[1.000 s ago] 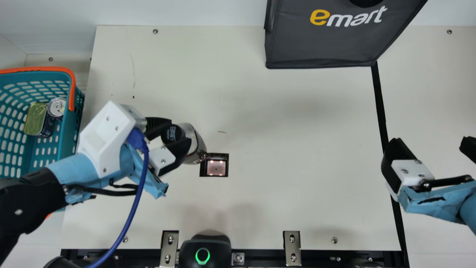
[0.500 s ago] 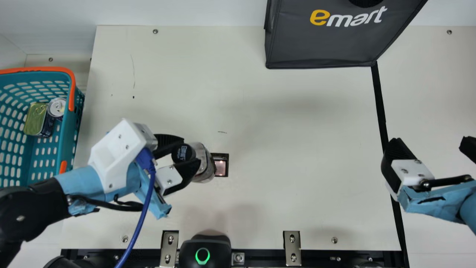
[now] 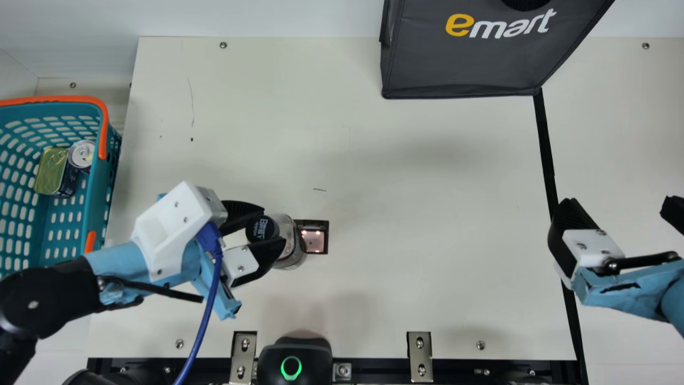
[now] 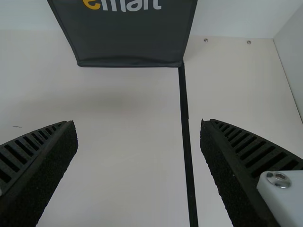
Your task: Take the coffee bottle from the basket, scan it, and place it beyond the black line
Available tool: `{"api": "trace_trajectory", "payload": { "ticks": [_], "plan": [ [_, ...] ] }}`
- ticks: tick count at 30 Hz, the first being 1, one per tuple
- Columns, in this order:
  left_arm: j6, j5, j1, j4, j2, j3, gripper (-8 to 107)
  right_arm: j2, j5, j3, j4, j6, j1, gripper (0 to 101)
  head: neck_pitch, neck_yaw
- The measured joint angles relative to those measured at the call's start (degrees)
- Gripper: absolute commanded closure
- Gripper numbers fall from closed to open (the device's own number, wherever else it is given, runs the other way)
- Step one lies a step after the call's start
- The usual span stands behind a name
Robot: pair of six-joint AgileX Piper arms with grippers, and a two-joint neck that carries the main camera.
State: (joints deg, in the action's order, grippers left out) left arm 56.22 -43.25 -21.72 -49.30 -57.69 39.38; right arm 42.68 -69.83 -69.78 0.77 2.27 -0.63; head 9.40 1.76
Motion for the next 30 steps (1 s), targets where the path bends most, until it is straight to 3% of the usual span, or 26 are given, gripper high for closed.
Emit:
{"api": "trace_trajectory", "payload": {
  "ticks": [30],
  "plan": [
    [7.9, -1.1, -1.2, -4.3, -1.1, -0.6, 89, 0.0, -0.1, 0.0, 0.0, 0.0, 0.0, 10, 0.0, -0.1]
  ]
}}
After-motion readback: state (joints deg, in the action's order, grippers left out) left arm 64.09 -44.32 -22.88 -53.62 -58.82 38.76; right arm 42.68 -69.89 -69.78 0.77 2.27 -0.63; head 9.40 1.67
